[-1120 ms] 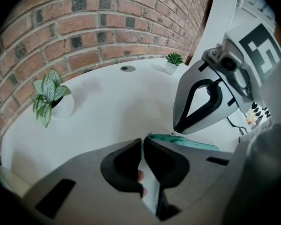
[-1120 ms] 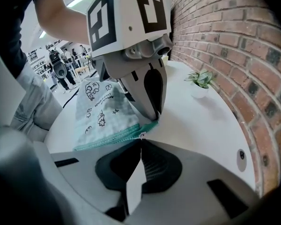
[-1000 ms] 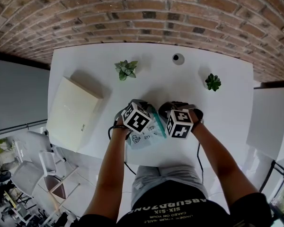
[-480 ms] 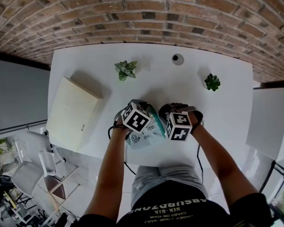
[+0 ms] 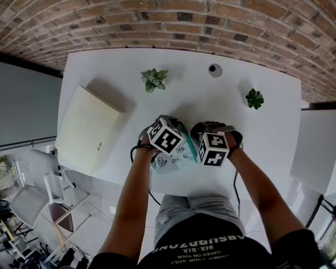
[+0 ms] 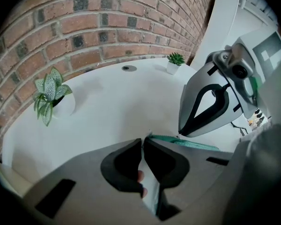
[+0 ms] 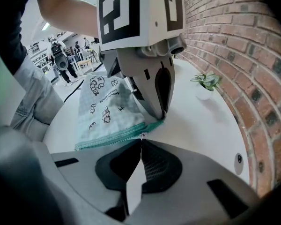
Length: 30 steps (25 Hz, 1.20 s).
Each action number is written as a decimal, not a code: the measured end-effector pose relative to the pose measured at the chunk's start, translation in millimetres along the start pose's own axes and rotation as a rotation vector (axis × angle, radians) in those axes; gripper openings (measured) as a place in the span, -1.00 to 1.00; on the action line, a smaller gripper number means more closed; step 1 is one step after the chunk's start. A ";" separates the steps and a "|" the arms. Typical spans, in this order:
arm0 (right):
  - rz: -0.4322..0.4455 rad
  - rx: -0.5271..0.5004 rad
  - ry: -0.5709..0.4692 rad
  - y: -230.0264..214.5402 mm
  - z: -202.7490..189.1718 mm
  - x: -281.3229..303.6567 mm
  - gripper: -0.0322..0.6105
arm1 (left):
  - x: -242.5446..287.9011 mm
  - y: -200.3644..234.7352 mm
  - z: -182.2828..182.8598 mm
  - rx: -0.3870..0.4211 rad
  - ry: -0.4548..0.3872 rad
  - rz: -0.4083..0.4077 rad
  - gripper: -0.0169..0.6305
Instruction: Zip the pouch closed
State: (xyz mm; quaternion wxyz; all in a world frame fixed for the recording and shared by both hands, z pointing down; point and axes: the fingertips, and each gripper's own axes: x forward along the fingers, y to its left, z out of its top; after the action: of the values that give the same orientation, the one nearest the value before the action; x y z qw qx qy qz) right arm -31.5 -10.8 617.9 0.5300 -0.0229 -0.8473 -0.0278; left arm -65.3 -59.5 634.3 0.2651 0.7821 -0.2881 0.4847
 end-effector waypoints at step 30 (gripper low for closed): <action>0.027 -0.014 0.038 19.1 -5.0 -3.5 -0.89 | -1.4 -0.1 -0.4 -0.007 -0.012 0.014 -0.87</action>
State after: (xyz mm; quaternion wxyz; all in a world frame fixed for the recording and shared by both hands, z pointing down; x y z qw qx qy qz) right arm -24.1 7.8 617.4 0.5463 -0.0375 -0.8363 -0.0271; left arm -66.0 -58.9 633.2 0.2628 0.7822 -0.2967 0.4807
